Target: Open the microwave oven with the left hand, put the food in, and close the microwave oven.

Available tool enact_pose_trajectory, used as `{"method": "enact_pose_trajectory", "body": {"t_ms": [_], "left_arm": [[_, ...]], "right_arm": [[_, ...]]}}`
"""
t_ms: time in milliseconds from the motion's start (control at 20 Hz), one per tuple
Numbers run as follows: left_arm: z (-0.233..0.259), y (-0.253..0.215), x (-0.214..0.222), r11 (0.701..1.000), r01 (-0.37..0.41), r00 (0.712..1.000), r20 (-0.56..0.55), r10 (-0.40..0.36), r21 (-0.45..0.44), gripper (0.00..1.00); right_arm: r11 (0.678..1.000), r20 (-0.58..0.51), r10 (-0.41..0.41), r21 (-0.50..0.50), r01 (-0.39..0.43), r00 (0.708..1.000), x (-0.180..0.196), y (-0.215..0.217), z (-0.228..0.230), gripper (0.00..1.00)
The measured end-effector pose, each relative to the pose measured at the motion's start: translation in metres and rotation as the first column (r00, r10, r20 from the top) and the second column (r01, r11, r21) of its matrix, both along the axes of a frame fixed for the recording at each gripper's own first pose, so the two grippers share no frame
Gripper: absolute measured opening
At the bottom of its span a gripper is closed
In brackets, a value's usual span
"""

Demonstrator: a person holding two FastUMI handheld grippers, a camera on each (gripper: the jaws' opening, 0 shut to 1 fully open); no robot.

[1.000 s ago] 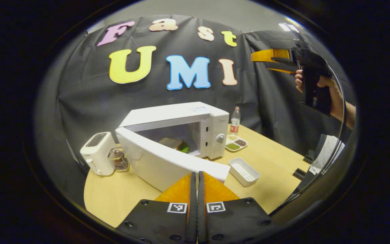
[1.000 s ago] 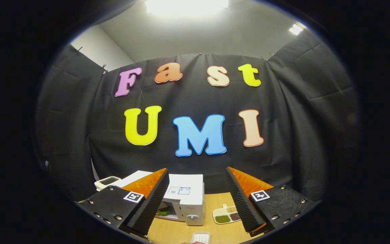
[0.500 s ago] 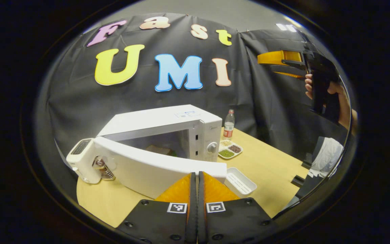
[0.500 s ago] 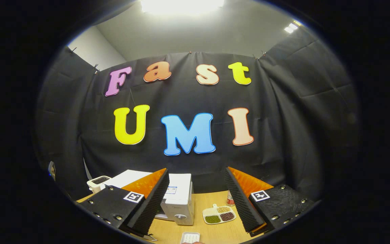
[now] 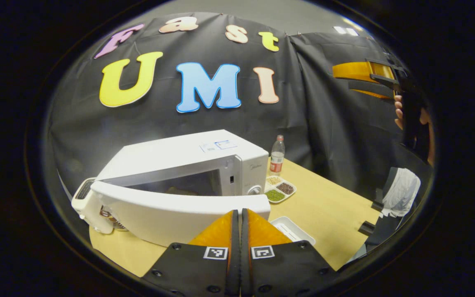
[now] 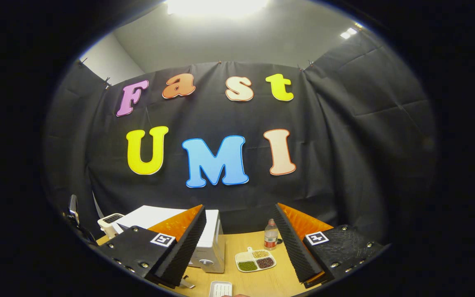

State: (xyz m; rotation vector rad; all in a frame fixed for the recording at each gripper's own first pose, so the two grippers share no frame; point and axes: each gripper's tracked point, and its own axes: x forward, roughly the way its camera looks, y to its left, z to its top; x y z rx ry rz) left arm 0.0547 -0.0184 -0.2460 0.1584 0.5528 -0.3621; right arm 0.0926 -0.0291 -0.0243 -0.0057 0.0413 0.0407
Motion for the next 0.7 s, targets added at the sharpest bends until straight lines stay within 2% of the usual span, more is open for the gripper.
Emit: {"method": "enact_pose_trajectory", "body": {"t_ms": [150,200,300,500,550,700], "left_arm": [[-0.005,-0.004,0.014,1.0,-0.002,1.0,-0.004,0.002,0.003,0.07],[-0.007,-0.005,0.018,1.0,-0.008,1.0,-0.003,0.008,0.004,0.1],[-0.009,-0.006,0.028,1.0,-0.028,1.0,-0.005,0.028,0.0,0.07],[-0.024,-0.008,0.045,0.997,-0.072,0.997,-0.037,0.07,-0.036,0.07],[-0.024,-0.008,0.05,0.996,-0.081,0.996,-0.036,0.079,-0.041,0.1],[-0.027,-0.008,0.068,0.993,-0.108,0.993,-0.043,0.106,-0.048,0.07]], "right_arm": [[1.0,0.004,-0.026,0.004,0.026,1.0,-0.001,-0.014,0.001,0.99],[0.999,0.005,-0.033,0.007,0.033,0.999,-0.001,-0.017,0.001,0.99],[0.999,0.004,-0.043,0.008,0.042,0.999,-0.001,-0.023,0.0,0.99],[0.999,-0.005,-0.046,0.007,0.046,0.999,-0.001,-0.029,-0.004,0.99],[0.999,-0.005,-0.051,0.002,0.051,0.999,-0.002,-0.032,-0.004,0.99],[0.998,-0.007,-0.062,0.002,0.062,0.998,-0.004,-0.039,-0.005,0.99]]}}
